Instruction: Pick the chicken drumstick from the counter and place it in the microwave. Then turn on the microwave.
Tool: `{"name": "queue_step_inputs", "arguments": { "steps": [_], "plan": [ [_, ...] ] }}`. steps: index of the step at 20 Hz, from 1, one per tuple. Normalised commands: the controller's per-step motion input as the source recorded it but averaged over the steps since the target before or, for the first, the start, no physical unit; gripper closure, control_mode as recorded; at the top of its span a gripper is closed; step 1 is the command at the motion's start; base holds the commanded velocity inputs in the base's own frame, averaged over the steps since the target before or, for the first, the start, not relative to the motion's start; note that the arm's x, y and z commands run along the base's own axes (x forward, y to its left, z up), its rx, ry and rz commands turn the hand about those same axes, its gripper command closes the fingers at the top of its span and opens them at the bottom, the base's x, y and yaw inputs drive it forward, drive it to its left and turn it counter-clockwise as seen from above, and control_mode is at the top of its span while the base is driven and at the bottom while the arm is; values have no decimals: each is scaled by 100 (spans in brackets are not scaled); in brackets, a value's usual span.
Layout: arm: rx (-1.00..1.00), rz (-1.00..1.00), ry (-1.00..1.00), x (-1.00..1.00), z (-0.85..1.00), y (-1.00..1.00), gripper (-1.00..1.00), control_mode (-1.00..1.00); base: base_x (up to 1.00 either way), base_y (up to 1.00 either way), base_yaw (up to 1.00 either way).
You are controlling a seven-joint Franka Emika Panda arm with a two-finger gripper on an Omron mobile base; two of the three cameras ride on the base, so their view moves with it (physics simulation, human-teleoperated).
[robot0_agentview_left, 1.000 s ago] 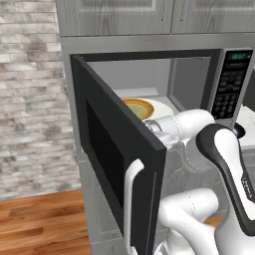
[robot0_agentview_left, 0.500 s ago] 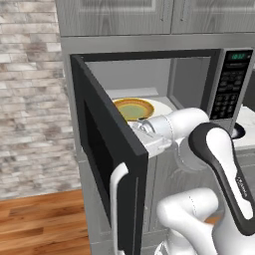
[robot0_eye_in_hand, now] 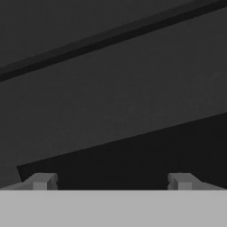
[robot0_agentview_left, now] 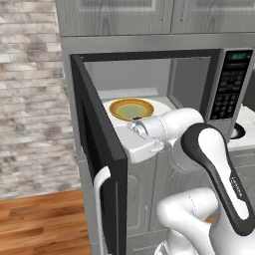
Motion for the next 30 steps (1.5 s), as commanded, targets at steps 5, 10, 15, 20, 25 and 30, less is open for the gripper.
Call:
{"name": "queue_step_inputs", "arguments": {
  "steps": [5, 10, 15, 20, 25, 30],
  "plan": [
    [0, 0, 0, 0, 0, 18, -100, -100, 0, 0, 0],
    [0, 0, 0, 0, 0, 20, -100, -100, 0, 0, 0],
    [0, 0, -1, 0, 0, 22, -100, -100, 0, 0, 0],
    [0, 0, 0, 0, 0, 20, -100, -100, 0, 0, 0],
    [0, 0, 0, 0, 0, 10, -100, -100, 0, 0, 0],
    [0, 0, -8, -7, 0, -18, -100, -100, 0, 0, 0]
  ]
}}
